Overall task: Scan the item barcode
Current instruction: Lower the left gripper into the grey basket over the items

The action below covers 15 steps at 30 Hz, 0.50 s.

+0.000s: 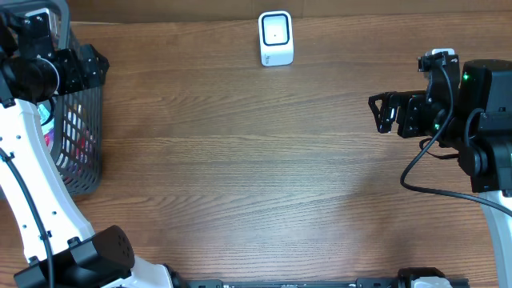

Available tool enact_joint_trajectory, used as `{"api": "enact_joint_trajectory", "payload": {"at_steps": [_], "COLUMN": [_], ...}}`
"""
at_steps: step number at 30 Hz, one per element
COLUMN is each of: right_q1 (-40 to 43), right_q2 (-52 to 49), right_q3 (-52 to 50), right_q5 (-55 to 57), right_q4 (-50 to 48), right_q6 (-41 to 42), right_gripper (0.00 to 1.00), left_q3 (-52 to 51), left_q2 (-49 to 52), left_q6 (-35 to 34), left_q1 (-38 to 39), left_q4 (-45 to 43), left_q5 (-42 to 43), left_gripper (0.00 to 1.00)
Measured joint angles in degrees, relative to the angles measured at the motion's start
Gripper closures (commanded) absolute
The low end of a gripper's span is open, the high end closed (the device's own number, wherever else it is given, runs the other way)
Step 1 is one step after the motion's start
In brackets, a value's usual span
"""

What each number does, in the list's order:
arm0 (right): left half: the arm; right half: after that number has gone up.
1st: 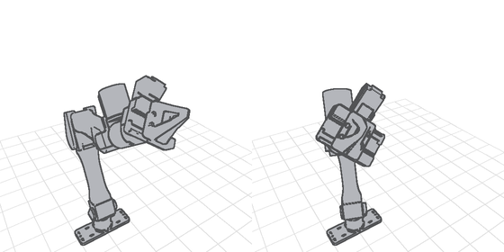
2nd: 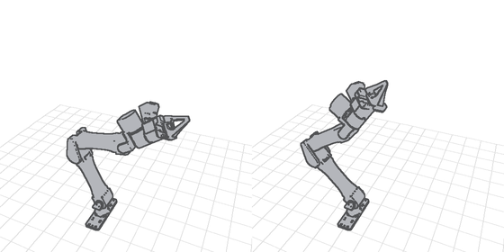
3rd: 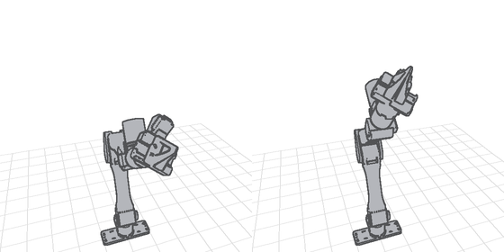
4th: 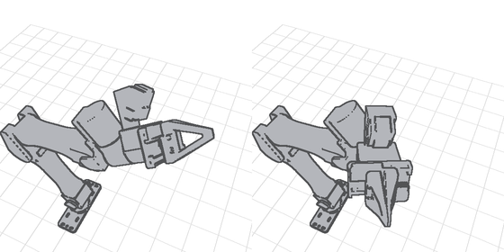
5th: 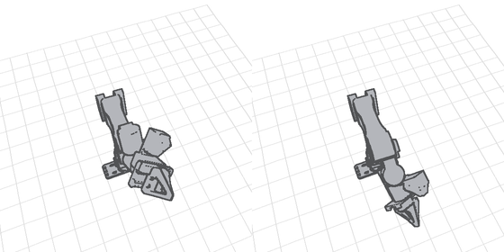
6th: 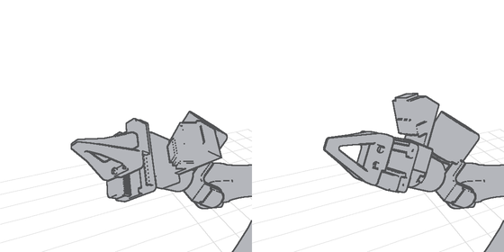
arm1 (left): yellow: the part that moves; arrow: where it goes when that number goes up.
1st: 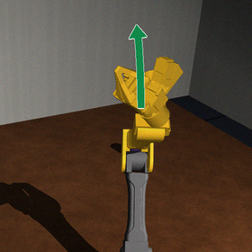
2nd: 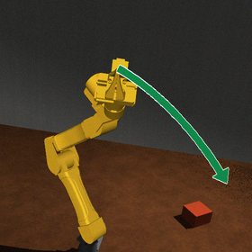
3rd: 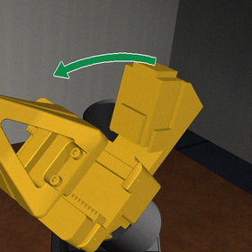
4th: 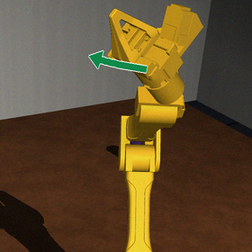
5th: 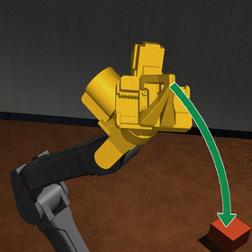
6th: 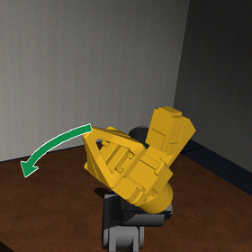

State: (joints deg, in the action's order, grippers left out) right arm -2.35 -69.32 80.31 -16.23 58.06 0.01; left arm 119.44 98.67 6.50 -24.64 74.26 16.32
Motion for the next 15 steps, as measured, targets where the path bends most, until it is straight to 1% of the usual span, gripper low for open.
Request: {"api": "enact_joint_trajectory", "payload": {"at_steps": [9, 13, 15], "right_q1": [0.0, 0.0, 0.0], "right_q2": [0.0, 0.0, 0.0], "right_q3": [0.0, 0.0, 0.0], "right_q5": [-0.02, 0.0, 0.0], "right_q4": [0.02, 0.0, 0.02], "right_q6": [0.0, 0.02, 0.0], "right_gripper": [0.0, 0.0, 0.0], "left_q3": [0.0, 0.02, 0.42], "left_q2": [-3.52, -6.93, -8.15], "left_q6": [-0.09, -1.75, -3.1], "left_q1": [-0.02, -1.07, -2.99], "left_q4": [0.96, 1.03, 1.44], "left_q5": [-5.03, -7.06, -7.98], "left_gripper": [0.02, 0.02, 0.02]}}
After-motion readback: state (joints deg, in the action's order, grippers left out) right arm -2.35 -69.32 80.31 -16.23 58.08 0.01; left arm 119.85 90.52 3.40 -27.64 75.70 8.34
